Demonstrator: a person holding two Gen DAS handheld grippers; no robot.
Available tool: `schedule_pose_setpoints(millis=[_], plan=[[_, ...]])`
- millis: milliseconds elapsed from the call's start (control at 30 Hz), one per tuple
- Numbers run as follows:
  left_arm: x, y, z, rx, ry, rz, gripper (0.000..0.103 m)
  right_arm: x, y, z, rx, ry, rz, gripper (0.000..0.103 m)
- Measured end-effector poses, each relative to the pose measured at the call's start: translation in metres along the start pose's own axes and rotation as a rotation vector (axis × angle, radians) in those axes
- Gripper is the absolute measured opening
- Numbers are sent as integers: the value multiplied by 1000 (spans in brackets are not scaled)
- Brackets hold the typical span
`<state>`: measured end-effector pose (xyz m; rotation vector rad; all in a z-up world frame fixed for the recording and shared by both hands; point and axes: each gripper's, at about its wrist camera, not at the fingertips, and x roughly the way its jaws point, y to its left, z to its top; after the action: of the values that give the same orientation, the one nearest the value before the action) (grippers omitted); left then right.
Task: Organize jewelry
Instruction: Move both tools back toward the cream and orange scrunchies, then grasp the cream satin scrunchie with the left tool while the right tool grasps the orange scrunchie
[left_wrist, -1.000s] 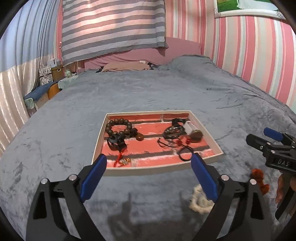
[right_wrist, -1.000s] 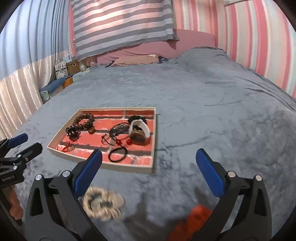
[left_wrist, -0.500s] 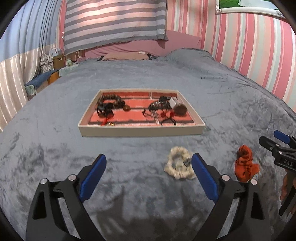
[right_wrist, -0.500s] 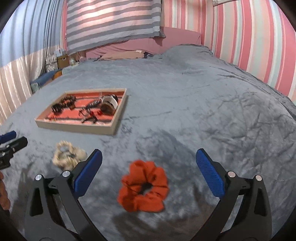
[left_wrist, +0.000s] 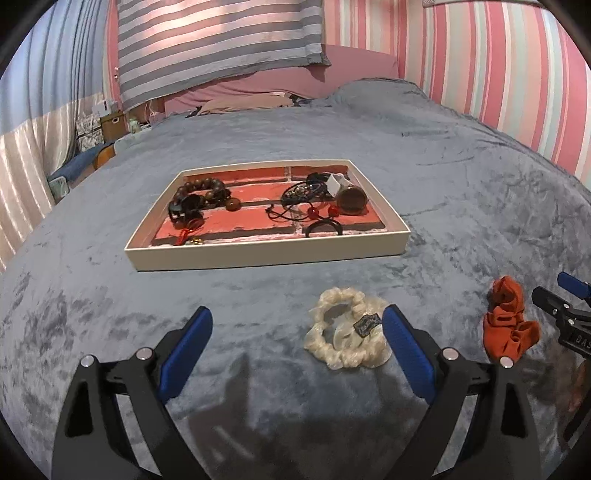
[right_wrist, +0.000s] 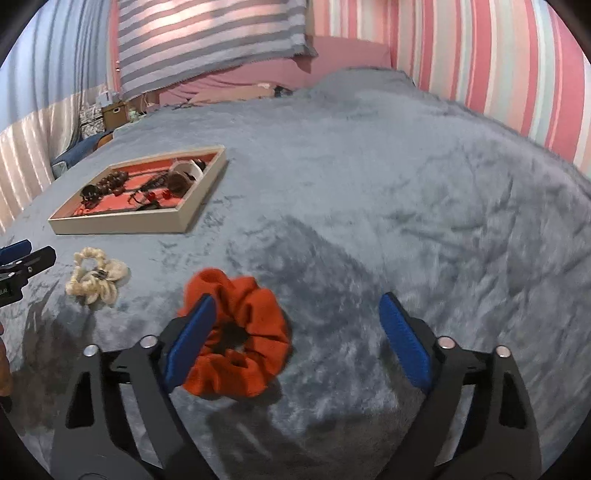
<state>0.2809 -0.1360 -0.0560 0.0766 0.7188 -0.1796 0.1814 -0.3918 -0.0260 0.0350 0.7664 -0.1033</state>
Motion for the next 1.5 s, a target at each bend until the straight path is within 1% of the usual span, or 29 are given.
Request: schedule_pose_setpoints(millis=[100, 200, 267, 333, 433, 500, 667, 733, 800, 833, 900, 933, 1100, 1133, 1267, 1500], plan=[[12, -3, -1, 5, 12, 0, 91, 10, -5, -4, 14, 37, 5, 80], [20, -1, -4, 0, 26, -7, 91, 18, -6, -9, 34, 72, 46, 76], [24, 0, -6, 0, 30, 0, 90, 20, -3, -12, 21, 80, 41, 76], [29, 0, -7, -1, 37, -2, 90, 24, -1, -13, 9, 87, 36, 73], [37, 1, -6, 5, 47, -4, 83, 31, -1, -15, 15, 109, 52, 66], [43, 0, -6, 5, 60, -11, 80, 34, 0, -14, 17, 116, 61, 60], [60, 1, -9, 12, 104, -19, 62, 40, 5, -16, 1, 134, 69, 50], [62, 0, -10, 15, 103, -18, 61, 42, 5, -16, 1, 141, 73, 46], [66, -1, -10, 19, 109, -19, 60, 44, 6, -16, 1, 146, 82, 40], [68, -1, -10, 19, 113, -20, 56, 44, 6, -16, 0, 146, 86, 39], [68, 0, -10, 18, 115, -24, 52, 45, 8, -17, -8, 149, 91, 32], [68, -1, -10, 20, 111, -25, 48, 45, 9, -17, -12, 149, 96, 30], [66, -4, -12, 38, 99, -29, 37, 44, 13, -17, -28, 141, 95, 25], [66, -4, -12, 38, 98, -29, 33, 43, 12, -17, -27, 140, 96, 25], [66, -1, -12, 19, 96, -32, 26, 42, 13, -17, -28, 132, 92, 23], [65, 2, -13, 3, 91, -34, 20, 40, 15, -18, -37, 122, 74, 22]])
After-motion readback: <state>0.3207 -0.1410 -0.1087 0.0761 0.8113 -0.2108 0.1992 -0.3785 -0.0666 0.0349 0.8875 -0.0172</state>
